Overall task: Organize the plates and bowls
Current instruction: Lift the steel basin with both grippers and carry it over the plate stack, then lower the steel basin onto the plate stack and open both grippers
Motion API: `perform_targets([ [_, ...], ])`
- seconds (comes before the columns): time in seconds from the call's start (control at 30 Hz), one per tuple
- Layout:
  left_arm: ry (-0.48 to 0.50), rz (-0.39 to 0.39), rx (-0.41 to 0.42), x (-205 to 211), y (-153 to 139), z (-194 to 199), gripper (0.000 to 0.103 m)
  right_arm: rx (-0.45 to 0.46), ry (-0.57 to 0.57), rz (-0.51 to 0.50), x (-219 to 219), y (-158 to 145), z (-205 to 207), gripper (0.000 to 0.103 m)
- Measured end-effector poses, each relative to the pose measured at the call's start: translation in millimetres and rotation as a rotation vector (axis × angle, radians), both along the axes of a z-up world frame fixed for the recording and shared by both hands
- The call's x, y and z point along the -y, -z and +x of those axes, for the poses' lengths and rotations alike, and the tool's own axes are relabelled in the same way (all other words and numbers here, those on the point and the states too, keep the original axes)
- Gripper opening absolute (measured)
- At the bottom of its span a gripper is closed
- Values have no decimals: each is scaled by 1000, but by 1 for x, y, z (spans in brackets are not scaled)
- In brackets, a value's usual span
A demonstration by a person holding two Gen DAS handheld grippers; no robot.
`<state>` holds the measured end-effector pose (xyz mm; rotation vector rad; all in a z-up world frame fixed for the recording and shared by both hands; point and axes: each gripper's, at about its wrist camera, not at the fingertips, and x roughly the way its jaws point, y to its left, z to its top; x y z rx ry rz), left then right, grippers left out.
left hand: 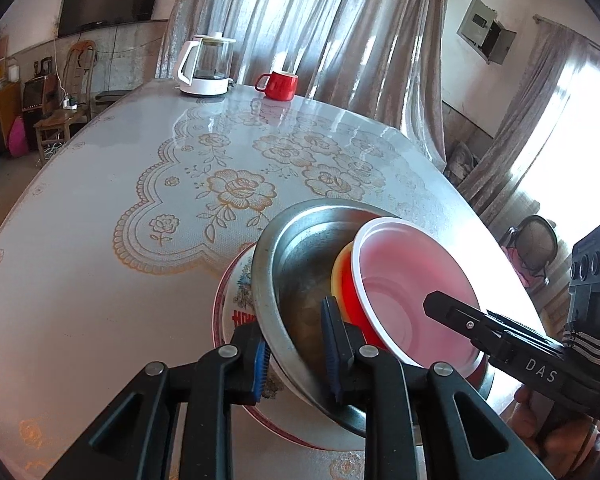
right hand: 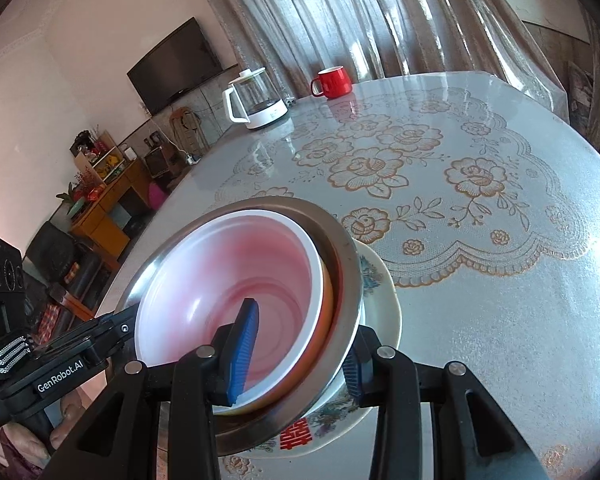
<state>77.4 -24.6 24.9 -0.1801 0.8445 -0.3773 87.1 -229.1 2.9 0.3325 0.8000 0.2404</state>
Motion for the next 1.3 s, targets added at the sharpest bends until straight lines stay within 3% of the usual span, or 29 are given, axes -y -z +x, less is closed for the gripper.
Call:
perform_targets([
  [0.7, 0, 48, -53, 6, 26, 4, 24, -58, -11, 17, 3, 17, 5, 40],
  [1.3, -18, -26, -58, -6, 20, -8, 28, -39, 11, 2, 5, 14, -7, 36],
])
